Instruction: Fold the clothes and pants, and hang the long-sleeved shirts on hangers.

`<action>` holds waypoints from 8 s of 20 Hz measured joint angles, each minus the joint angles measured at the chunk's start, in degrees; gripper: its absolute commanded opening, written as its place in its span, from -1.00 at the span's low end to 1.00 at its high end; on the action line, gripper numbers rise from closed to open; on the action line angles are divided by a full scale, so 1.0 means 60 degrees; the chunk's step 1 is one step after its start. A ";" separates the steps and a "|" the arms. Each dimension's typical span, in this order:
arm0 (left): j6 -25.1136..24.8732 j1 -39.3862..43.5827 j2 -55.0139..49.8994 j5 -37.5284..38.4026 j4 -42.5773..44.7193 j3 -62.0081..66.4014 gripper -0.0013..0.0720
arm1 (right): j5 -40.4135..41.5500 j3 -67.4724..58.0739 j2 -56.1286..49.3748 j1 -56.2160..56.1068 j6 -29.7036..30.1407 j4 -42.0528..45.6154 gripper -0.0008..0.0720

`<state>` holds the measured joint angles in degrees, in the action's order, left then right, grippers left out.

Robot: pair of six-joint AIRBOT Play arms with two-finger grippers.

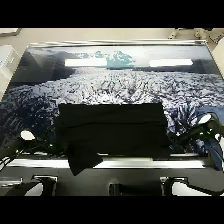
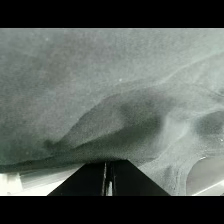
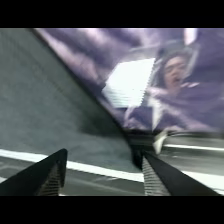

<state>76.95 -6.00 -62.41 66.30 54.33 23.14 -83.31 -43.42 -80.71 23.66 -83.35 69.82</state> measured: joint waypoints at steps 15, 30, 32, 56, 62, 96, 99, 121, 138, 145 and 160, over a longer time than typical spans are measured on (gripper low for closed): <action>0.0106 0.0000 0.0335 0.0543 0.0419 0.2860 -0.90 | 0.0186 -0.1690 0.0000 -0.0208 0.0375 -0.1111 -0.89; 0.0670 0.0026 -0.4703 0.0291 0.0397 0.8200 -0.90 | 0.3504 -0.4648 -0.2342 -0.1599 -0.0834 -0.1632 -0.88; 0.0678 0.0022 -0.4994 0.0240 0.0321 0.8317 -0.89 | 0.3614 -0.4666 -0.2492 -0.1603 -0.0765 -0.1836 -0.87; 0.0896 0.1282 -0.3060 -0.0226 -0.0204 0.8848 -0.72 | 0.2007 -0.5366 -0.3585 -0.1038 0.0885 -0.3697 -0.88; 0.1115 0.3439 -0.3799 -0.1840 -0.0310 0.8848 -0.84 | 0.1188 -0.5406 -0.2062 -0.1162 0.1257 -0.4229 -0.88; 0.1770 0.4983 -0.7300 -0.1195 -0.2229 1.2608 -0.90 | 0.1996 -0.5402 0.1064 -0.4397 0.0663 -0.5431 -0.88; 0.1934 0.3508 -0.5778 -0.0313 -0.0933 1.2619 -0.90 | 0.3180 -0.5402 0.0066 -0.5869 0.0419 -0.5497 -0.87; 0.1424 0.1792 -0.2116 0.1038 0.0058 1.2619 -0.90 | 0.1599 -0.3042 -0.1909 -0.1745 0.0623 -0.3778 0.69; 0.1519 0.1792 -0.2113 0.1053 0.0047 1.2619 -0.89 | 0.0539 -0.5450 -0.1942 -0.0565 0.1945 -0.6047 -0.88; 0.1410 0.1792 -0.2113 0.1038 0.0051 1.2619 -0.89 | -0.0710 -0.9103 -0.1144 0.2510 -0.0149 -0.4087 -0.88; 0.0954 0.2142 -0.2113 0.1045 0.0047 1.2619 -0.89 | -0.0885 -1.1056 -0.0550 0.7224 -0.3628 -0.3198 -0.88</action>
<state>82.67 6.85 -75.09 72.58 54.61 98.85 -88.62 -109.75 -84.01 67.00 -105.12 50.63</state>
